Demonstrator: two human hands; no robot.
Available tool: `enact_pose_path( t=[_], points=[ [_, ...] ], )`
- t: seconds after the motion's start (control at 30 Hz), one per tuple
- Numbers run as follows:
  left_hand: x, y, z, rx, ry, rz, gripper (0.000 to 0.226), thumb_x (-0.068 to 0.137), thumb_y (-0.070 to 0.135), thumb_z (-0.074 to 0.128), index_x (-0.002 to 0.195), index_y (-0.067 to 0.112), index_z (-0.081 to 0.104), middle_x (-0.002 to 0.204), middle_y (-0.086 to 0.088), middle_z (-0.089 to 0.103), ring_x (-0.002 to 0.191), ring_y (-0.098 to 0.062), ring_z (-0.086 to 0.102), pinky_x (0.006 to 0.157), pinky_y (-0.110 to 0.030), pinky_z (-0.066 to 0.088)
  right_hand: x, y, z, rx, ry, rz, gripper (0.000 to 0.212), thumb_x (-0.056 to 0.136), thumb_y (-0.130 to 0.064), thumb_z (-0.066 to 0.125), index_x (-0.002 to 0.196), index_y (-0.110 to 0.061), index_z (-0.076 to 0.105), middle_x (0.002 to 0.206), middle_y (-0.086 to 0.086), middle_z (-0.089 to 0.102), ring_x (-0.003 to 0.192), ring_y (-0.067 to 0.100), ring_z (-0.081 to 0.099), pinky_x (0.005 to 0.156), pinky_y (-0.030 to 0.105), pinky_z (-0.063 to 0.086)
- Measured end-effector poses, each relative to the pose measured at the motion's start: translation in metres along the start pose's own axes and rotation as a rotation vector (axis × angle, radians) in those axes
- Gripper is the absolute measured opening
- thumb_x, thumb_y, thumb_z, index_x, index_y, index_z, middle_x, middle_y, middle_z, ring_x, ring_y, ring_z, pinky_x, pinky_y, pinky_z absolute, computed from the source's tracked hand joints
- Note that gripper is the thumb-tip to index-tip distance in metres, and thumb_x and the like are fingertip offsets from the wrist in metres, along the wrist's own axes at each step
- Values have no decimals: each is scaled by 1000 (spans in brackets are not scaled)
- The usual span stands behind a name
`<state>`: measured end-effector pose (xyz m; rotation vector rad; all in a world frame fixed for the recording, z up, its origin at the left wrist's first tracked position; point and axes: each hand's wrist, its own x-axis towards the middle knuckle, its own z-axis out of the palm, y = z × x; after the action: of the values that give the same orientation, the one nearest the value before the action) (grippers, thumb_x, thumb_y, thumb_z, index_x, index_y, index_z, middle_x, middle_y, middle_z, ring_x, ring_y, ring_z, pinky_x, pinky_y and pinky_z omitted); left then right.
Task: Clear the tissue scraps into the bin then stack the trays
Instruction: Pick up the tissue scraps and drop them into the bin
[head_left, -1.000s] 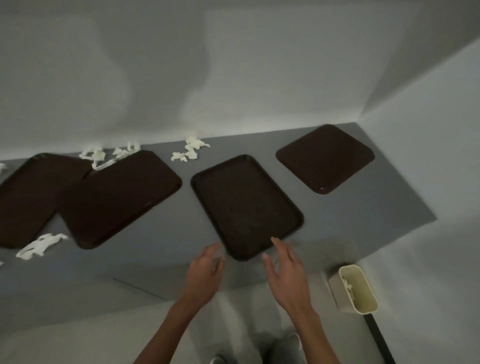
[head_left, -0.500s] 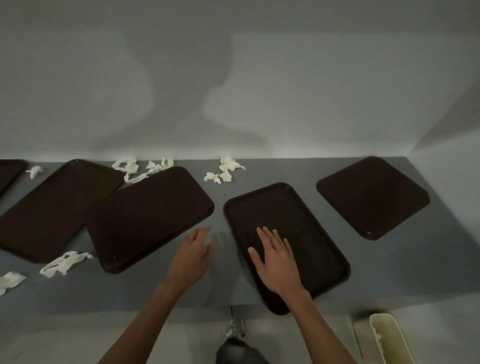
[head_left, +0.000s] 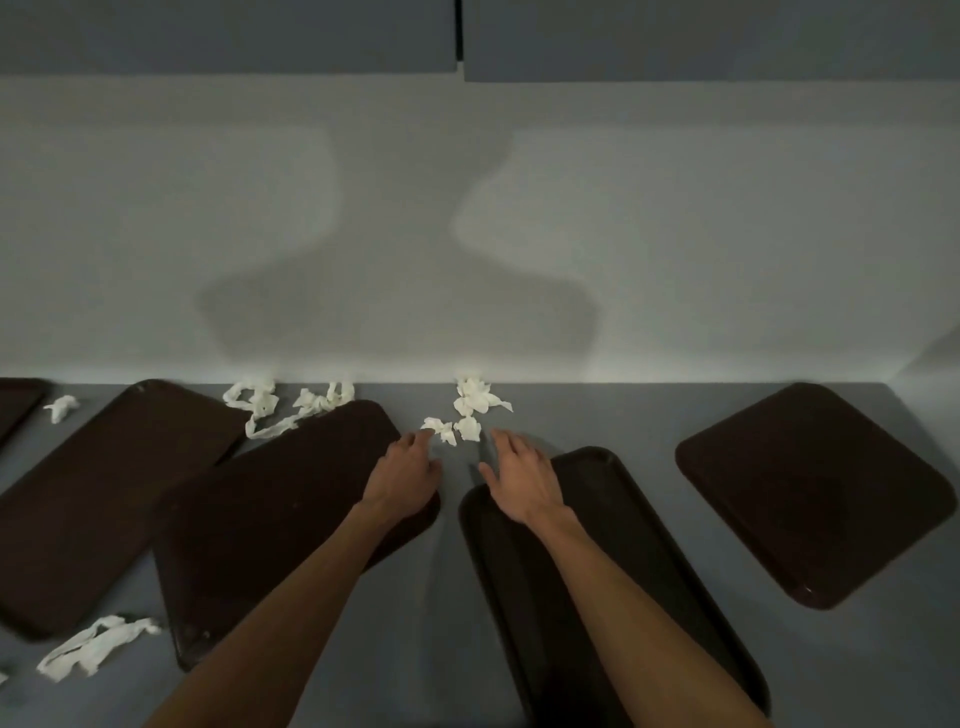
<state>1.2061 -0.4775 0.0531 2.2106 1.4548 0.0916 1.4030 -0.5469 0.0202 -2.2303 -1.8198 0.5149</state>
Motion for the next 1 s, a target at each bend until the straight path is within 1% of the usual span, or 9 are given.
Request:
enact_pose_path(
  t=[0.1, 0.23, 0.33, 0.43, 0.53, 0.6, 0.67, 0.8, 1.0],
  points=[
    [28, 2, 0, 13, -9, -2, 46, 102, 30, 52, 146, 17, 43, 137, -14, 57, 125, -37, 56, 101, -50, 51, 33, -8, -2, 3, -43, -11, 50, 105, -33, 58, 150, -19, 42, 146, 10, 55, 128, 35, 59, 107, 48, 50],
    [52, -1, 5, 17, -10, 22, 38, 100, 29, 53, 136, 18, 48, 127, -11, 61, 114, -33, 62, 94, -49, 54, 61, -21, 0, 15, -93, -28, 46, 103, -12, 54, 148, -18, 46, 145, 12, 56, 121, 39, 62, 96, 46, 52],
    [63, -7, 12, 24, -17, 26, 35, 101, 28, 53, 134, 18, 49, 125, -10, 61, 110, -31, 64, 92, -49, 55, 72, -25, 14, -11, -109, -42, 48, 103, -2, 51, 150, -13, 48, 148, 14, 54, 127, 37, 59, 104, 45, 49],
    [70, -15, 18, 41, -23, 16, 35, 102, 28, 50, 135, 17, 48, 126, -12, 60, 115, -34, 62, 95, -51, 54, 79, -19, 35, -99, -122, -56, 40, 105, -5, 47, 143, -12, 57, 146, 13, 56, 127, 32, 60, 108, 42, 48],
    [76, -22, 23, 64, -29, 21, 37, 103, 27, 48, 138, 16, 47, 129, -13, 57, 120, -36, 58, 98, -50, 52, 72, -16, 47, -119, -106, 4, 34, 108, -18, 41, 129, -14, 66, 133, 8, 64, 119, 28, 63, 101, 38, 49],
    [82, -25, 27, 61, -36, 29, 39, 103, 27, 50, 140, 18, 47, 136, -12, 53, 125, -36, 54, 101, -51, 51, 62, -13, 49, -66, -91, 64, 31, 105, -10, 53, 136, -10, 62, 136, 12, 61, 121, 28, 63, 101, 36, 50],
    [91, -25, 33, 55, -54, 39, 43, 101, 25, 52, 143, 23, 45, 143, -12, 47, 129, -37, 51, 104, -52, 49, 55, -8, 49, -53, -47, 72, 42, 99, 1, 62, 140, -8, 56, 140, 14, 57, 123, 29, 62, 103, 35, 50],
    [109, -16, 43, 96, -82, 66, 52, 101, 25, 56, 151, 28, 40, 154, -14, 29, 139, -40, 40, 110, -52, 46, 47, 0, 45, 0, -17, 156, 47, 99, 0, 61, 143, -16, 52, 141, 13, 56, 122, 33, 64, 102, 40, 52],
    [115, -27, 71, 135, -47, 86, 32, 98, 2, 59, 126, 14, 68, 132, -11, 55, 122, -25, 57, 106, -32, 48, 46, 4, 48, -20, -18, 187, 39, 106, -7, 56, 145, -8, 58, 154, 11, 43, 125, 29, 62, 111, 35, 47]
  ],
)
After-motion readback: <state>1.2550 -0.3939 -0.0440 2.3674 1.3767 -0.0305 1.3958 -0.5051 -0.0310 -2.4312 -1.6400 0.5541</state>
